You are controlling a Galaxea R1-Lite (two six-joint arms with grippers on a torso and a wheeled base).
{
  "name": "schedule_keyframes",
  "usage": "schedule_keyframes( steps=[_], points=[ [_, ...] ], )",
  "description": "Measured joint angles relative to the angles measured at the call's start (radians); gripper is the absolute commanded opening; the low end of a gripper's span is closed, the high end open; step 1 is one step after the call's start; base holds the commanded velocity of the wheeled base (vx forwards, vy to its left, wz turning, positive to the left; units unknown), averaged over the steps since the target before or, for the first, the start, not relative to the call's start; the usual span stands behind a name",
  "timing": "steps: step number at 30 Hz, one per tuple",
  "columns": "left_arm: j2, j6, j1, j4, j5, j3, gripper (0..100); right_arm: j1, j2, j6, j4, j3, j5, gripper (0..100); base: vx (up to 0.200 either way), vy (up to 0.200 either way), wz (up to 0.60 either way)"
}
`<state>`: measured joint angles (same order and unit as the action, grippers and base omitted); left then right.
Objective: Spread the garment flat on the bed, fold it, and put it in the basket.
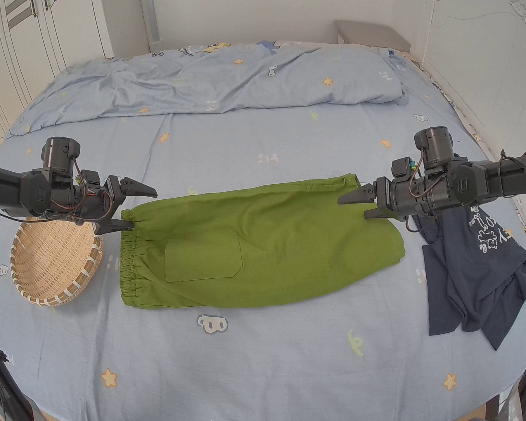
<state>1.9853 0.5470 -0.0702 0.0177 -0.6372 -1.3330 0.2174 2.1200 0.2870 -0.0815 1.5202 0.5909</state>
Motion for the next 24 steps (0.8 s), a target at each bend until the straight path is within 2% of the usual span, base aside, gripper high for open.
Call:
schedule_keyframes(
  steps=[7, 14, 24],
  points=[
    [0.041, 0.051, 0.004, -0.09, 0.105, 0.0, 100, 0.009, -0.055, 0.007, 0.146, -0.181, 0.001, 100, 0.0, 0.0, 0.0],
    [0.053, 0.069, 0.005, -0.121, 0.121, 0.021, 100, 0.005, -0.086, 0.023, 0.282, -0.316, 0.001, 100, 0.0, 0.0, 0.0],
    [-0.02, 0.051, 0.013, -0.124, 0.119, 0.105, 100, -0.037, -0.09, 0.055, 0.351, -0.349, 0.001, 100, 0.0, 0.0, 0.0]
  ],
)
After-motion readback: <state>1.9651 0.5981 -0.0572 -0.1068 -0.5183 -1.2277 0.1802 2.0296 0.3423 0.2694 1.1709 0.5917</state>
